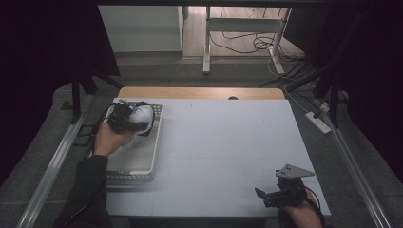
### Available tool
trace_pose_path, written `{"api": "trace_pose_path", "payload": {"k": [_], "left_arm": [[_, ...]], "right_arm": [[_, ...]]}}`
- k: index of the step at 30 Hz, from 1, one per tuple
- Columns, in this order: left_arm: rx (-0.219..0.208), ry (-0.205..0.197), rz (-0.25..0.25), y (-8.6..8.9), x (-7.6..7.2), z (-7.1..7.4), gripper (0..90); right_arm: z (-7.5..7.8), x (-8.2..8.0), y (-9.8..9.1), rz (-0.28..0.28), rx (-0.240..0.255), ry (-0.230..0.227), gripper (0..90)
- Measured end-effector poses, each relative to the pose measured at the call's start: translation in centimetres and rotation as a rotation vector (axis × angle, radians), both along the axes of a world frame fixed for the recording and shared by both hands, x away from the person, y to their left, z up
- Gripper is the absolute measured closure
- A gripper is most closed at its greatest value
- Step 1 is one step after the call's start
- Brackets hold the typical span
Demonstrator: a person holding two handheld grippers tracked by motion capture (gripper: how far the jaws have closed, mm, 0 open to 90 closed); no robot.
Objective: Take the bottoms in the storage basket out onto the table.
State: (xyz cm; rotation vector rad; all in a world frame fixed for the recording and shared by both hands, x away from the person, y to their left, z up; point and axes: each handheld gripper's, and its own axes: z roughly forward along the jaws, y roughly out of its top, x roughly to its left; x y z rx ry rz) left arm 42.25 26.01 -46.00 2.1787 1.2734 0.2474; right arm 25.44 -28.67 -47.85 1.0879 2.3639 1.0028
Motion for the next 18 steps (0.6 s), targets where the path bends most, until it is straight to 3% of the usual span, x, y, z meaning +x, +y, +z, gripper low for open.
{"api": "trace_pose_path", "payload": {"k": [18], "left_arm": [[-0.058,-0.066,0.008,0.8,-1.7,2.2,50.7]], "right_arm": [[0.1,-0.1,0.0,0.005,0.006,-0.009,0.0]]}}
